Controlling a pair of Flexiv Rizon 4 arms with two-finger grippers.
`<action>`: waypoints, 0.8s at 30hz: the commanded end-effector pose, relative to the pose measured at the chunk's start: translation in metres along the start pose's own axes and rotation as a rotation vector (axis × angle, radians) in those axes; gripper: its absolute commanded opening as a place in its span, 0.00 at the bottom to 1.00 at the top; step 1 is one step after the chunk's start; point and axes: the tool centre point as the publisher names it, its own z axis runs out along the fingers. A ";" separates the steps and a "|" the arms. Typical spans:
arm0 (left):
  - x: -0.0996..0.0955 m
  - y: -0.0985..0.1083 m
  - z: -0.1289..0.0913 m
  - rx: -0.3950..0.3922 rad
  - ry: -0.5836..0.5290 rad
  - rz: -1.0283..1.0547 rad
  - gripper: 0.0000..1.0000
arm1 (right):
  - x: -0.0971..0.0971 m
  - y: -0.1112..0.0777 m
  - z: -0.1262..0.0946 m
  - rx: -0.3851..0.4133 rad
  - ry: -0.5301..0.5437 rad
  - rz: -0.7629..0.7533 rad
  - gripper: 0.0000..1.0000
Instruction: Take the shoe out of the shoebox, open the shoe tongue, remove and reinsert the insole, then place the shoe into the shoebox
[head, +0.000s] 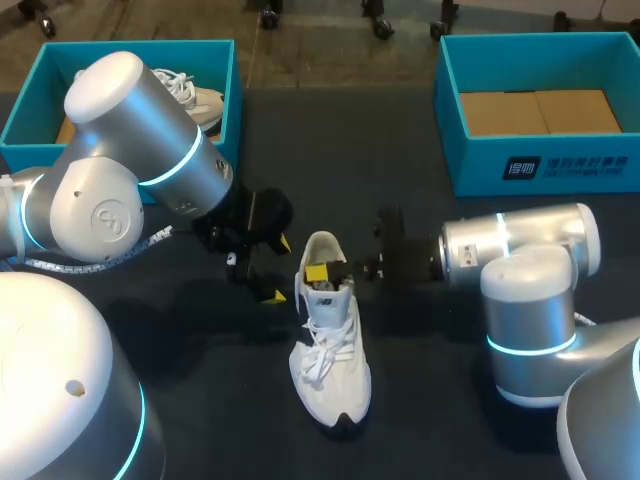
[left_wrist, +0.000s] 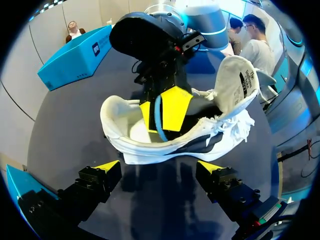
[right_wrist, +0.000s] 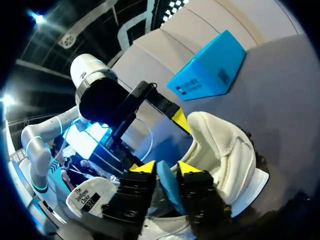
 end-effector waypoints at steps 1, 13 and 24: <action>0.000 0.001 0.001 0.001 0.000 0.001 1.00 | 0.002 0.009 -0.001 0.023 -0.014 -0.012 0.41; 0.000 0.001 0.001 0.001 0.000 0.001 1.00 | 0.001 0.020 -0.005 0.072 -0.034 -0.041 0.07; 0.000 0.001 0.001 0.001 0.000 0.001 1.00 | -0.010 0.007 -0.003 0.085 -0.036 0.027 0.00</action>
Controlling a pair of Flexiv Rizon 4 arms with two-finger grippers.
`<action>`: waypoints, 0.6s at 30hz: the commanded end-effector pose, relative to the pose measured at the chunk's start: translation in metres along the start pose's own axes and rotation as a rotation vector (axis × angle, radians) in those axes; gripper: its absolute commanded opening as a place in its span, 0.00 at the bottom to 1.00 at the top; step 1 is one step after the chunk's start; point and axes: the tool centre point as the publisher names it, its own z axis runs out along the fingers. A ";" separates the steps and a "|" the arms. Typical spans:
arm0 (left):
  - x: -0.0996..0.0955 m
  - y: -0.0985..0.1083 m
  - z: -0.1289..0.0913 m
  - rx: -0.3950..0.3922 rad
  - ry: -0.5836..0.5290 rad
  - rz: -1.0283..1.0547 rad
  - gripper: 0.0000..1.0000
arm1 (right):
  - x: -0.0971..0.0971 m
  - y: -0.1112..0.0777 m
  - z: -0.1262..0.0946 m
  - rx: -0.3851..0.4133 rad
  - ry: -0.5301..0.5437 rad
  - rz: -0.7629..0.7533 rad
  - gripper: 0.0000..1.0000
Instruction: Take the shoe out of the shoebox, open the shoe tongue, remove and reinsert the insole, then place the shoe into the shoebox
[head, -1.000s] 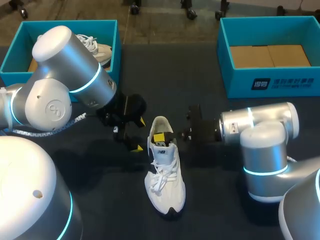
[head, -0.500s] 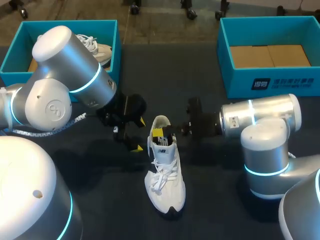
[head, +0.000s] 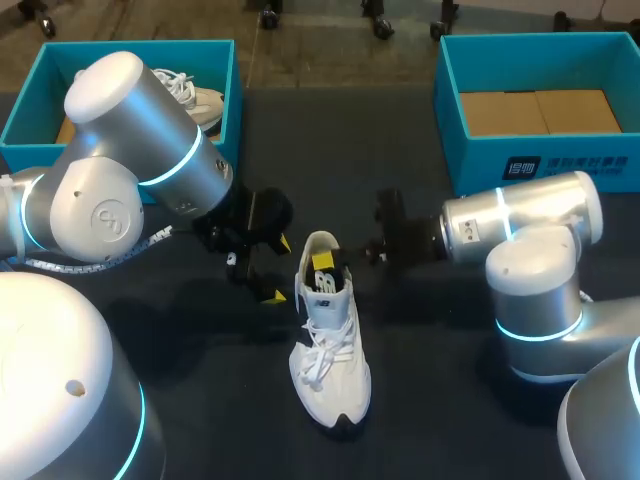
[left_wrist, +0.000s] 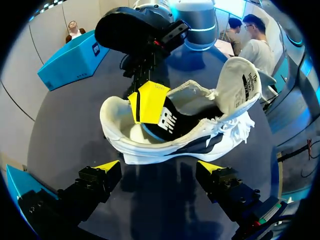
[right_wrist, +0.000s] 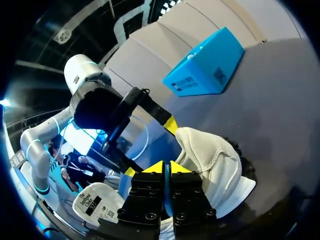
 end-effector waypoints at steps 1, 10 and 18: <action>0.000 0.001 0.001 0.001 0.000 0.001 1.00 | 0.001 -0.005 0.005 0.008 -0.011 0.011 0.00; 0.000 0.001 0.001 0.001 0.000 0.001 1.00 | 0.018 0.008 -0.010 0.027 -0.034 -0.057 0.43; 0.000 -0.001 -0.003 -0.013 0.005 0.017 1.00 | 0.022 0.020 -0.023 0.095 -0.012 -0.096 0.62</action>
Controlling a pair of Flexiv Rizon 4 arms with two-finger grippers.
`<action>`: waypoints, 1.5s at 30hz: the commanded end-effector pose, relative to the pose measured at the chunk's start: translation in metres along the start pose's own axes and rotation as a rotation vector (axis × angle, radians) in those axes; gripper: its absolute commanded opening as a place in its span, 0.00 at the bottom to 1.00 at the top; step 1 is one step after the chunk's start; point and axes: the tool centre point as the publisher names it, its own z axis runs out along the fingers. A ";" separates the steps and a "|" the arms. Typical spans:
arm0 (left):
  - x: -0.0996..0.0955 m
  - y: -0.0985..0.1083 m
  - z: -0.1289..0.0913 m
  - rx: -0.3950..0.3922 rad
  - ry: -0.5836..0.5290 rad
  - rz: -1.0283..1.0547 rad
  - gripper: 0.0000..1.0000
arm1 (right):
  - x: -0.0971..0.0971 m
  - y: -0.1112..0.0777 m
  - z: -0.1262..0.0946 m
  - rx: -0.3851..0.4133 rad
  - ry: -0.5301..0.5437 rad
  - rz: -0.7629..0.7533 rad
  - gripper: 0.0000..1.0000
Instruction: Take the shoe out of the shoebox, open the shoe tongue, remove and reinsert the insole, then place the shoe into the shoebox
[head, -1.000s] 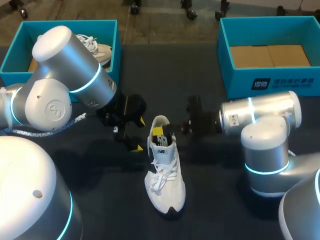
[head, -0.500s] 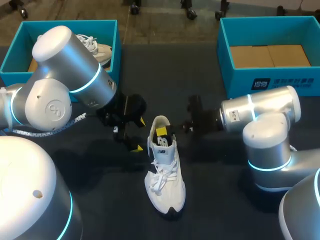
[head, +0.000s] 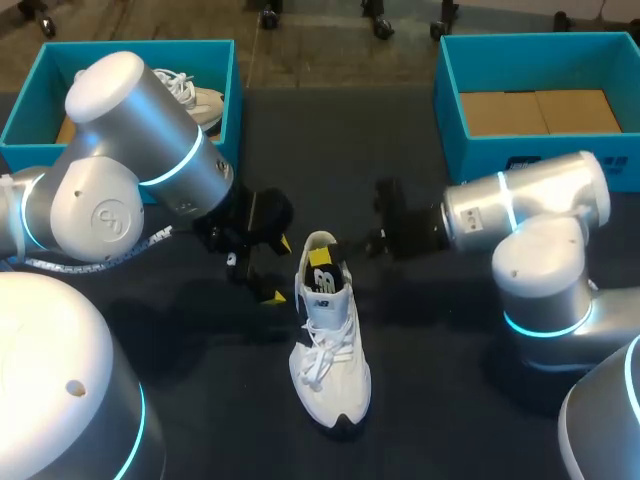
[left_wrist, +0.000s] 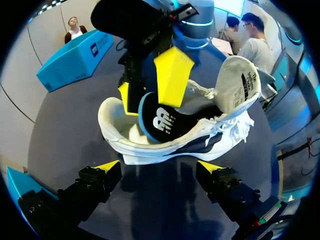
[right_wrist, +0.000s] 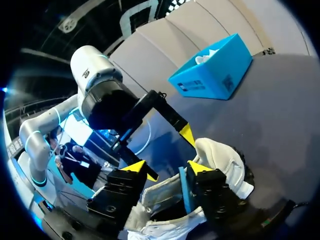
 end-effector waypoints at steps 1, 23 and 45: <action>-0.001 0.000 -0.005 -0.011 0.001 0.001 1.00 | -0.001 0.009 -0.015 0.072 0.019 -0.002 0.64; -0.010 0.030 -0.061 -0.080 0.081 0.153 1.00 | 0.006 0.027 -0.086 0.436 -0.142 0.017 1.00; -0.043 0.053 -0.114 -0.088 0.137 0.425 1.00 | 0.016 0.046 -0.108 0.417 -0.494 0.178 0.00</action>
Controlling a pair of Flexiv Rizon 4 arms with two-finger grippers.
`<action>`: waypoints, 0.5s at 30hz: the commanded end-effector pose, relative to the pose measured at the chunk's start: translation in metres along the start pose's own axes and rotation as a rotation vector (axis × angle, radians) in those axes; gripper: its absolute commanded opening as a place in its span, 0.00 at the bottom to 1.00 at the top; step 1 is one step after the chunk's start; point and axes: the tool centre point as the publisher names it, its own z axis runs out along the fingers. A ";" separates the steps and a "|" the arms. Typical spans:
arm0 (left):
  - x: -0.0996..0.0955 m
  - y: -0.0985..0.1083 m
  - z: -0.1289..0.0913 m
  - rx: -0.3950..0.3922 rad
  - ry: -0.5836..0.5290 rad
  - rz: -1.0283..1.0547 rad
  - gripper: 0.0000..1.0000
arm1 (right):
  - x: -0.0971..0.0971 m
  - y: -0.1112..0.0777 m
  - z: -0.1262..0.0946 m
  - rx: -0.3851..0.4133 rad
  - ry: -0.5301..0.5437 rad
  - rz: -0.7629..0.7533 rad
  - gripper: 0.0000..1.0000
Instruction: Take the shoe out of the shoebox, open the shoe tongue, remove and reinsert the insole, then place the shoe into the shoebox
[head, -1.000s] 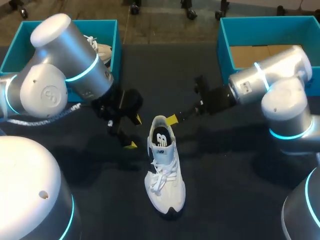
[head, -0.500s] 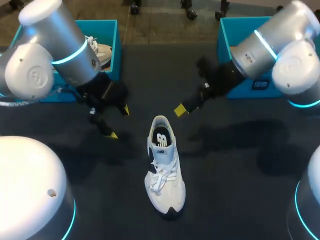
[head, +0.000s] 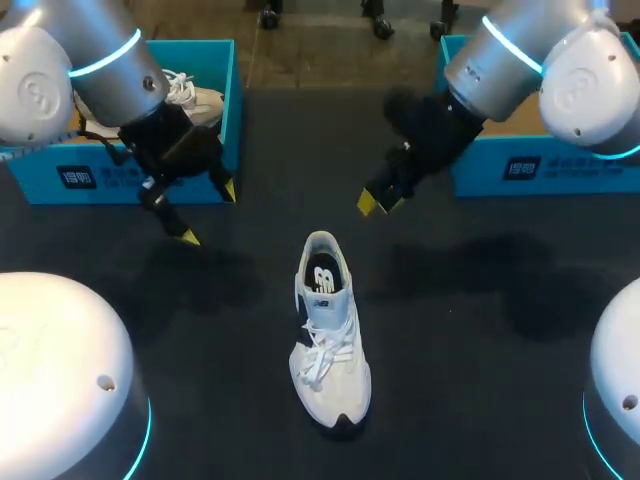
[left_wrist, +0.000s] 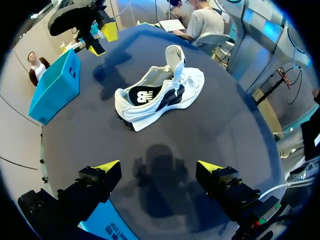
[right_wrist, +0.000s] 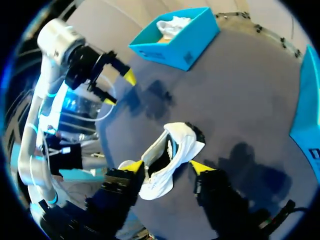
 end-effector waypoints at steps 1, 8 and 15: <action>0.001 0.000 0.001 -0.003 -0.002 0.001 1.00 | 0.006 -0.007 -0.003 -0.083 -0.106 0.035 0.00; 0.001 0.000 0.001 -0.003 -0.002 0.001 1.00 | 0.006 -0.007 -0.003 -0.083 -0.106 0.035 0.00; -0.013 0.022 -0.020 0.007 -0.004 0.138 1.00 | 0.025 -0.004 -0.008 -0.048 -0.207 0.054 0.00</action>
